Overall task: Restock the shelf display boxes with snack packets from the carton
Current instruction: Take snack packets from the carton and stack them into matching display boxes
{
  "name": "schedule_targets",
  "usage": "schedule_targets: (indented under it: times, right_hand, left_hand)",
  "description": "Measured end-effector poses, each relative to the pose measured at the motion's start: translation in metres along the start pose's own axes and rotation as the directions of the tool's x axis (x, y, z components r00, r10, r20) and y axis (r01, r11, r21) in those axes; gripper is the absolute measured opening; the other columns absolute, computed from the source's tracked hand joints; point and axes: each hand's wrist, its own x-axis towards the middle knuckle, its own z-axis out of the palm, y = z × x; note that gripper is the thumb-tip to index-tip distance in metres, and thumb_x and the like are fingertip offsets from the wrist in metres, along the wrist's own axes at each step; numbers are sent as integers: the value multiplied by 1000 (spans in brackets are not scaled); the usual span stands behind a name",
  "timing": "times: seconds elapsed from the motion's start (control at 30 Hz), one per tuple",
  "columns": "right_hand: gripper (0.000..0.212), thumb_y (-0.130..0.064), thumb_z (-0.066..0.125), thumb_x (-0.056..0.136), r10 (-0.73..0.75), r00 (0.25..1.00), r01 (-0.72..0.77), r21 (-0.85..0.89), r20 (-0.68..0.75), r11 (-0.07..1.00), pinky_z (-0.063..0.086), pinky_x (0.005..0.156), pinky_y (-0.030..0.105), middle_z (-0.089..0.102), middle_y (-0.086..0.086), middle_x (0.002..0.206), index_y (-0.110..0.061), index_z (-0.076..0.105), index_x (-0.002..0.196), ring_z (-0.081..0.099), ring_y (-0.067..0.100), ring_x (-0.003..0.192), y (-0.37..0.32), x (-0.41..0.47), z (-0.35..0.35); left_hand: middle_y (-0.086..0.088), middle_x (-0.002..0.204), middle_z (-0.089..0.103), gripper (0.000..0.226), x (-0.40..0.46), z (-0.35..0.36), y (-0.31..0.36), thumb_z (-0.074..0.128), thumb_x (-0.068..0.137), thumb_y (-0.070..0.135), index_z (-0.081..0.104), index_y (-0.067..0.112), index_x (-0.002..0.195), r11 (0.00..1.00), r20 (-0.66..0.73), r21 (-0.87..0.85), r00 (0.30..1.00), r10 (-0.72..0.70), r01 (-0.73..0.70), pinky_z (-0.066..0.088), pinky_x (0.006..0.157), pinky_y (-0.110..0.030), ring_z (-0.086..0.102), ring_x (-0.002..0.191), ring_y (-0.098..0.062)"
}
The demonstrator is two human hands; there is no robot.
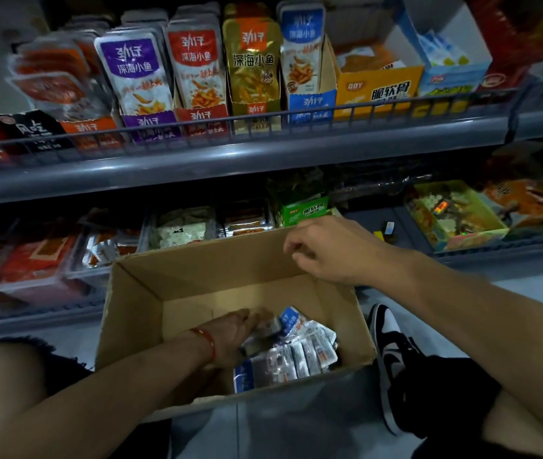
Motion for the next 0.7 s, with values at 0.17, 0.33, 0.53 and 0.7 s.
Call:
schedule_targets:
  times: [0.17, 0.33, 0.53, 0.7]
  right_hand:
    - [19, -29, 59, 98, -9, 995, 5, 40, 104, 999, 52, 78, 32, 68, -10, 110, -29, 70, 114, 60, 8, 92, -2, -1, 3]
    - [40, -39, 65, 96, 23, 973, -41, 76, 231, 996, 49, 100, 38, 63, -4, 133, -26, 60, 134, 58, 18, 121, -1, 11, 2]
    - [19, -31, 77, 89, 98, 990, -126, 339, 98, 932, 55, 65, 29, 71, -8, 93, -24, 71, 106, 68, 6, 79, -6, 30, -14]
    - [15, -23, 75, 90, 239, 966, -239, 709, 102, 663, 62, 61, 27, 76, 1, 95, -18, 70, 103, 76, 10, 82, -5, 30, -33]
  left_hand:
    - [-9, 126, 67, 40, -10, -44, 2, 53, 101, 19, 53, 19, 140, 940, -41, -313, 987, -155, 135, 52, 90, -29, 65, 109, -20]
    - [-5, 115, 71, 26, -40, -123, 13, 55, 101, 22, 64, 19, 126, 914, -152, -405, 988, -39, -26, 57, 89, -37, 68, 101, -18]
    - [-4, 102, 74, 17, -81, -186, 10, 67, 95, 16, 70, 13, 111, 746, -456, -589, 890, 14, -313, 58, 78, -26, 70, 90, -14]
    - [-18, 99, 76, 28, -94, -193, 9, 71, 88, 5, 63, -2, 113, 269, -453, -883, 850, -269, -385, 63, 69, -31, 75, 92, -28]
